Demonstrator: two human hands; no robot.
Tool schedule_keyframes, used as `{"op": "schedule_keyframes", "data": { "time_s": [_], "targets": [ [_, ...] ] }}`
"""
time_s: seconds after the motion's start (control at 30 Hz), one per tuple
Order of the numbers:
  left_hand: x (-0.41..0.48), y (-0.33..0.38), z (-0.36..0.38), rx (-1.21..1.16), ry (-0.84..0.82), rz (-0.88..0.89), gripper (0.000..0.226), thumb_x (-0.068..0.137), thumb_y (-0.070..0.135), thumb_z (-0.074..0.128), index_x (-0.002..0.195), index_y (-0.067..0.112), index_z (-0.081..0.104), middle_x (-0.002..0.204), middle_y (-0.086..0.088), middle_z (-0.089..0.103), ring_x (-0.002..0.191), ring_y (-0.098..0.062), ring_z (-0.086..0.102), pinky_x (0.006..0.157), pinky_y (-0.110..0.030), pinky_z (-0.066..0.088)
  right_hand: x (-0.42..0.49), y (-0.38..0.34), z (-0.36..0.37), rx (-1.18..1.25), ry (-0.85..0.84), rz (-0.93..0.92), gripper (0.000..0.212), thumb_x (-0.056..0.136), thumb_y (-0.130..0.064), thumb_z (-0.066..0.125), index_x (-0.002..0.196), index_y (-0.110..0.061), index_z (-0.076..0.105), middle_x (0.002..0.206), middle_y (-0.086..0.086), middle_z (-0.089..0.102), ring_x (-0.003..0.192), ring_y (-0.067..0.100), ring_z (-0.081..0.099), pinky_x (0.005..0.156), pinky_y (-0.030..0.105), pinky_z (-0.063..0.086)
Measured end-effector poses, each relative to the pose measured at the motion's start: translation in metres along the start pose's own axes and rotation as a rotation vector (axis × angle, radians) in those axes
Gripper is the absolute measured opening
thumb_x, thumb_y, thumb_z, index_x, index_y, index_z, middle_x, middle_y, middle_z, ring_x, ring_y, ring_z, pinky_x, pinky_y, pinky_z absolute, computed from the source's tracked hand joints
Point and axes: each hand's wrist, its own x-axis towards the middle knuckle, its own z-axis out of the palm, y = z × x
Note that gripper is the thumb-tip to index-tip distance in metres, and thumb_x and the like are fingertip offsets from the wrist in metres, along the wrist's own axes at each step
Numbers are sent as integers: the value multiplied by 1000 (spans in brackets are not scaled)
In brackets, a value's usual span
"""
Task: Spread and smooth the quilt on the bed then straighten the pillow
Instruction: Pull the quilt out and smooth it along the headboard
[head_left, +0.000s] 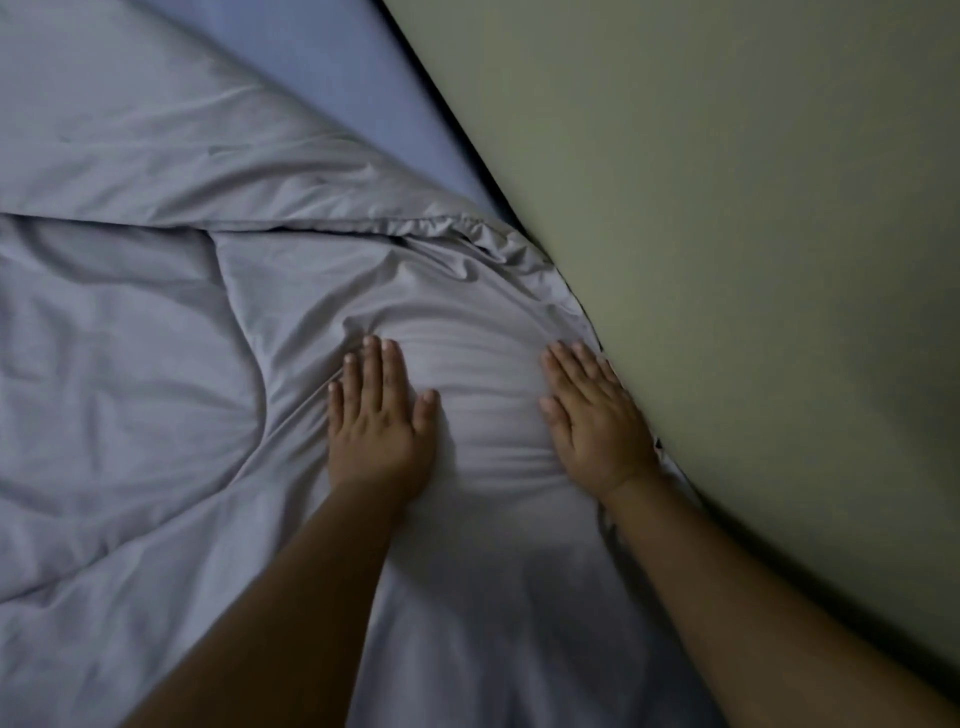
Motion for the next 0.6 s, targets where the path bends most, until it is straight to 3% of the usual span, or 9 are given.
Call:
{"op": "schedule_keyframes", "data": {
  "time_s": [0.1,0.23,0.33,0.47,0.6],
  "targets": [
    [-6,5,-4,-10,-2,-16,75,88,58,5,152,21,-3,161,0,-7,148,-17,-11,119,-34,-11,-6,-19,-7,43,56,43,56,100,-38,20,136,-3,46,141,14,48,134,30,40,113,41,25],
    [-30,11,-1,8,-6,113,69,90,57,4,148,23,-12,157,5,-16,143,-10,-19,113,-26,-23,-62,-17,-8,40,-52,-59,56,100,-41,24,142,-7,36,149,8,36,139,26,31,115,43,22],
    [-41,3,6,76,-7,143,69,91,56,11,149,21,-2,159,2,-3,148,-16,-3,117,-30,-10,-82,13,-6,-45,-89,-8,56,99,-42,25,142,-6,35,149,7,35,138,27,34,114,40,25],
    [-40,6,6,58,-16,114,72,89,58,7,150,22,-3,159,3,-6,147,-14,-6,116,-30,-11,-76,6,-13,-38,-42,75,60,99,-43,21,141,-3,39,148,9,35,139,27,32,115,36,22],
    [-47,6,6,45,10,89,71,91,55,14,152,18,9,160,-1,6,147,-17,3,118,-34,-3,-72,-2,-11,-29,-43,-11,60,99,-43,21,141,-3,37,148,11,36,138,26,32,114,39,23]
  ]
}}
